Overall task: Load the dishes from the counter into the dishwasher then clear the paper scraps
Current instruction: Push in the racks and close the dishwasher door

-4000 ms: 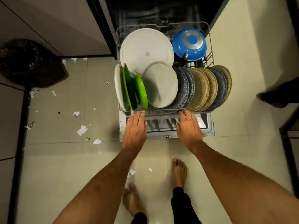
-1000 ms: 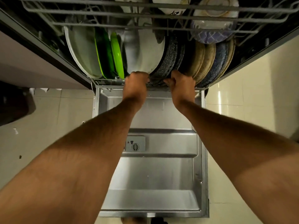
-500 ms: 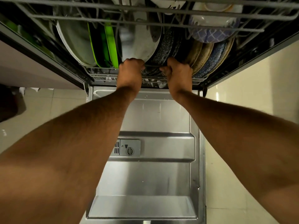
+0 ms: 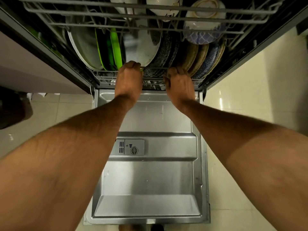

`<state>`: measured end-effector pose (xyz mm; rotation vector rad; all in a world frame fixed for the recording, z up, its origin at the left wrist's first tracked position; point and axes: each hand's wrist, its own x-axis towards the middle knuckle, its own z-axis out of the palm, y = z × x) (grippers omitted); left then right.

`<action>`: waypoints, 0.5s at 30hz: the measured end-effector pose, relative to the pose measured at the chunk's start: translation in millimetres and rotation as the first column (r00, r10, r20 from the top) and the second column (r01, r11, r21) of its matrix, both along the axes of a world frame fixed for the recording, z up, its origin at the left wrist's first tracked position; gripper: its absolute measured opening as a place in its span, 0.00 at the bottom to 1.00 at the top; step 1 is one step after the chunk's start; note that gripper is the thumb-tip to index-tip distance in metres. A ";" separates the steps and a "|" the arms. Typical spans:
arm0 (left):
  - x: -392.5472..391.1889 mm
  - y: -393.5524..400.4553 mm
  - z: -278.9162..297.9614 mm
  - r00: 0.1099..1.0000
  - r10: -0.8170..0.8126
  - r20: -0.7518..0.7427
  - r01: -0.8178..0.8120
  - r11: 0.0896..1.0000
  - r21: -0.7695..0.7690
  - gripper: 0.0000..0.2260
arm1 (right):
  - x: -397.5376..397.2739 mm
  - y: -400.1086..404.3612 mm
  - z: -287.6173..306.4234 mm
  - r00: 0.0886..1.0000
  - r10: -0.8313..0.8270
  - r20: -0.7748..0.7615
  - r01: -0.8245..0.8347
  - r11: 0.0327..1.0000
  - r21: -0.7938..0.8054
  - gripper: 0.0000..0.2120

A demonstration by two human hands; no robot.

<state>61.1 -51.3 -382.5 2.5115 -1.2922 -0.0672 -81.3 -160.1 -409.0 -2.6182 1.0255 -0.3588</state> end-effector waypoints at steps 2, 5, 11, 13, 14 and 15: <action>-11.9 20.1 3.8 1.000 -0.021 0.022 0.021 0.999 0.024 0.13 | -9.6 14.2 4.6 0.997 0.044 -0.056 -0.047 0.997 -0.061 0.20; -26.5 48.9 0.9 0.998 -0.049 0.050 0.042 0.990 0.138 0.17 | -22.0 30.4 8.1 0.990 0.071 -0.121 -0.082 0.993 -0.085 0.25; -64.0 111.1 -0.4 0.997 -0.066 -0.031 0.072 0.973 0.219 0.25 | -56.4 79.2 19.2 0.961 0.105 -0.256 -0.138 0.984 -0.116 0.29; -77.9 134.6 -1.2 0.997 -0.060 -0.056 0.071 0.975 0.209 0.26 | -70.2 101.1 20.8 0.952 0.103 -0.287 -0.140 0.984 -0.109 0.30; -84.5 146.7 -1.1 0.997 -0.055 -0.062 0.066 0.979 0.195 0.26 | -77.9 112.8 21.5 0.949 0.101 -0.299 -0.138 0.985 -0.106 0.29; -90.5 157.8 -0.3 0.996 -0.045 -0.075 0.058 0.982 0.181 0.25 | -86.0 123.7 22.1 0.946 0.098 -0.308 -0.134 0.986 -0.097 0.29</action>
